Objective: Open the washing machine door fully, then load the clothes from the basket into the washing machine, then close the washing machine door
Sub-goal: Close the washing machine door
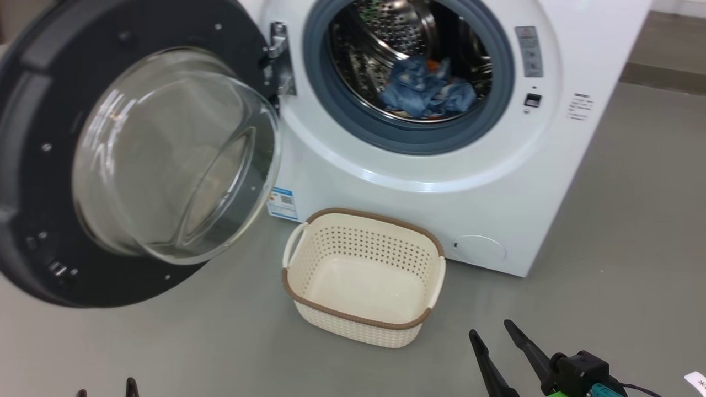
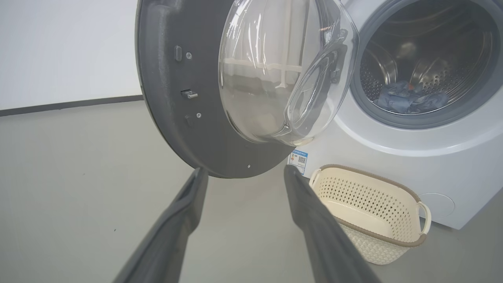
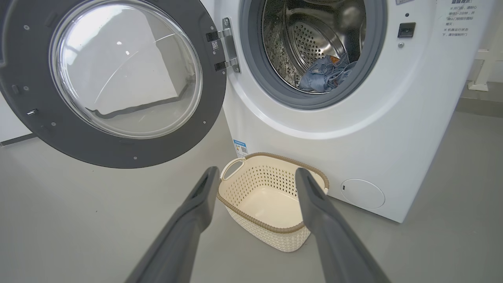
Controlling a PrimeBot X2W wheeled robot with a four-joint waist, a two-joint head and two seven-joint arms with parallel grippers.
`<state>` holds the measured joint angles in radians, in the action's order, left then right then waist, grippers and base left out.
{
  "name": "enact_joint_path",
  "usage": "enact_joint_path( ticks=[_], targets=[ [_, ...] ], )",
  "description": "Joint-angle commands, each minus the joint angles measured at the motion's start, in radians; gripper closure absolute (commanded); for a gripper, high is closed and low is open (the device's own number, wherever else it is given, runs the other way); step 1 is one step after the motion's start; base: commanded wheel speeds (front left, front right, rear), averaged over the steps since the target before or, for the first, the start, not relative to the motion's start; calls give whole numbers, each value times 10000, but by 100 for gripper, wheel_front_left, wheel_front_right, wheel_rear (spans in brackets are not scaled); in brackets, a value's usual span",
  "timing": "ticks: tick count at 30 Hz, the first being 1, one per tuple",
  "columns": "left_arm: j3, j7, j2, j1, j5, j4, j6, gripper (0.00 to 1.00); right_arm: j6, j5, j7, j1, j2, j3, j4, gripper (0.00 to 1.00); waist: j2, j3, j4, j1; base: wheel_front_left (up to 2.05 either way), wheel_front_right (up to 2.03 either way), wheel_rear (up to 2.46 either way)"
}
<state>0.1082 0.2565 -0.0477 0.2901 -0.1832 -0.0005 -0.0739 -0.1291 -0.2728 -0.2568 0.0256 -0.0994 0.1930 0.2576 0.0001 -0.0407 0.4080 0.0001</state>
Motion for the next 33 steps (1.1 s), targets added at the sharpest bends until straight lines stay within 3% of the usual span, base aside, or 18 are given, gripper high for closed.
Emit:
enact_joint_path(
  ticks=[1,20,33],
  targets=[
    [376,53,-26,-134,-67,-285,-60,0,-16,68,-49,-112,-17,262,-189,0,-1,-58,361,-1,0,0,0],
    [447,53,-26,53,-330,-451,-461,0,-16,-3,-49,-609,-57,639,-28,0,-1,173,694,-1,0,0,0],
    [461,53,-26,14,-397,-490,-432,0,-16,-8,-49,-517,-92,536,-61,0,-1,166,632,-1,0,0,0]
  ],
)
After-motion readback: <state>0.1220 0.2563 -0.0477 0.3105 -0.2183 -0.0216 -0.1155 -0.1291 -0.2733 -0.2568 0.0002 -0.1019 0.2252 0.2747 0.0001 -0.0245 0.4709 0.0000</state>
